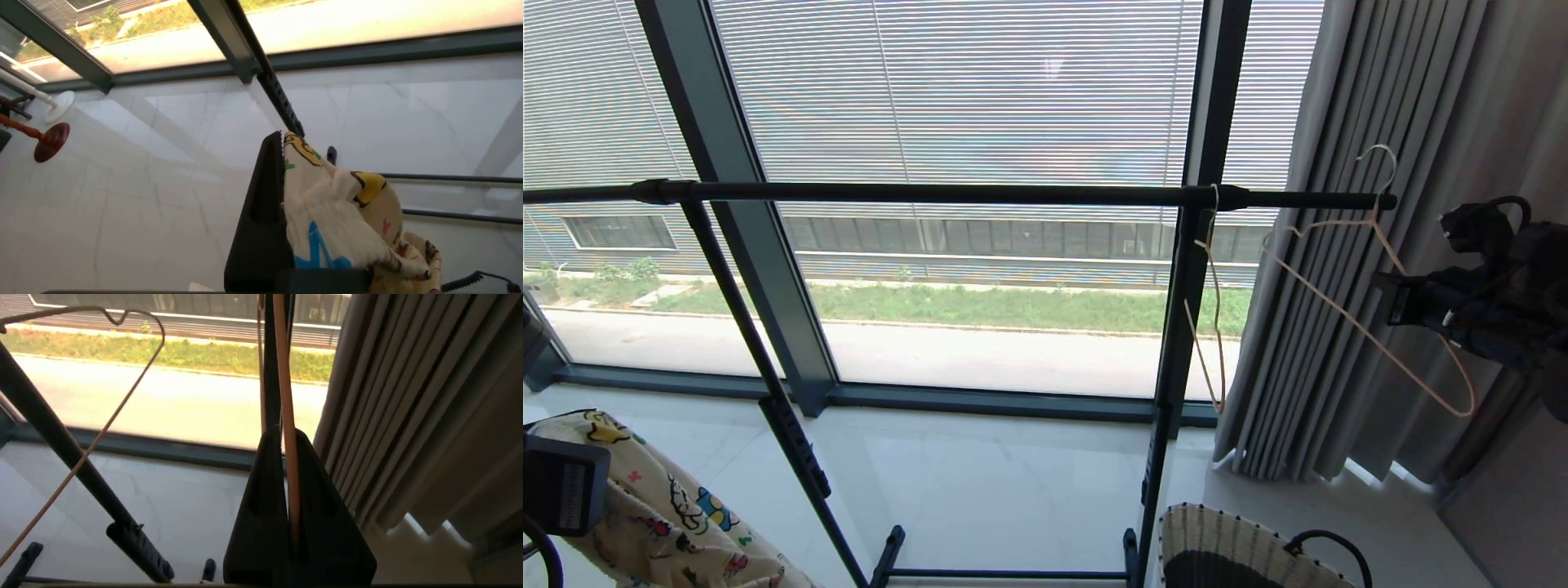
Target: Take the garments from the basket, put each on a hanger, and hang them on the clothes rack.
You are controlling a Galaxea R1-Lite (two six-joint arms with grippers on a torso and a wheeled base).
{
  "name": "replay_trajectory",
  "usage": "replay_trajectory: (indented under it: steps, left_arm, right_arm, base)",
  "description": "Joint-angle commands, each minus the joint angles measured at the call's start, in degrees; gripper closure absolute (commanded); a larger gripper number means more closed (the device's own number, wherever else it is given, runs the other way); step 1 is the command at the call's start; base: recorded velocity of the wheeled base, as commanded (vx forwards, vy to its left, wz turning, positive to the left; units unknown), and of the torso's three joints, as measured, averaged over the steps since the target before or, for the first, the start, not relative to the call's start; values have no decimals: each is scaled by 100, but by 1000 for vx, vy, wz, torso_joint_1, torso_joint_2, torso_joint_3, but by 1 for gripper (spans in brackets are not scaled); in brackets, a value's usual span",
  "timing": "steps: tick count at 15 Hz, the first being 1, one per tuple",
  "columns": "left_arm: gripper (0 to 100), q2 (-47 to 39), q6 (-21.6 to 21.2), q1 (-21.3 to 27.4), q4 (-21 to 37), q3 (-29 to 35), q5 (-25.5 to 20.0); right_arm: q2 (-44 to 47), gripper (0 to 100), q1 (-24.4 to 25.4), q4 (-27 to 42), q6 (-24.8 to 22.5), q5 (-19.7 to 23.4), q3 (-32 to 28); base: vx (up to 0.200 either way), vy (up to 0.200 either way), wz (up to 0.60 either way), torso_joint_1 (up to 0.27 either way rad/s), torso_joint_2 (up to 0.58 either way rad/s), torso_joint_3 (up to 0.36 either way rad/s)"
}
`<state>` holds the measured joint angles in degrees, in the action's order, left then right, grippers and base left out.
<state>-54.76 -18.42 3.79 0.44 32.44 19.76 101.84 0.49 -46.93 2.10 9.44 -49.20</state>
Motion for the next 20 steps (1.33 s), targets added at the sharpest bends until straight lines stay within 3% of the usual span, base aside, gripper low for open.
replay_trajectory:
  steps: [1, 8, 13, 17, 20]
  left_arm:
    - [100, -35, -4, -1, 0, 8, 10]
    - [100, -448, -56, -1, -589, -27, 1]
    - [100, -615, -65, -1, -642, -62, 1]
    - [100, -659, -65, -1, -642, -71, 1]
    - [100, -685, -65, -1, -642, -106, 1]
  right_arm:
    - [-367, 100, -14, 0, -8, -3, 323]
    - [-1588, 100, 4, 0, -254, 14, 1800]
    - [-2502, 100, 347, 9, -280, 23, 2802]
    - [-3170, 100, 681, 35, -280, 23, 3356]
    - [-3434, 100, 857, 281, -289, 14, 3382]
  base:
    - [0, 0, 0, 0, 0, 0]
    - [-171, 0, 0, -1, 4, 6]
    - [-200, 0, 0, 4, 3, 1]
    - [-200, 0, 0, 0, 4, 2]
    - [0, 0, 0, 0, 0, 0]
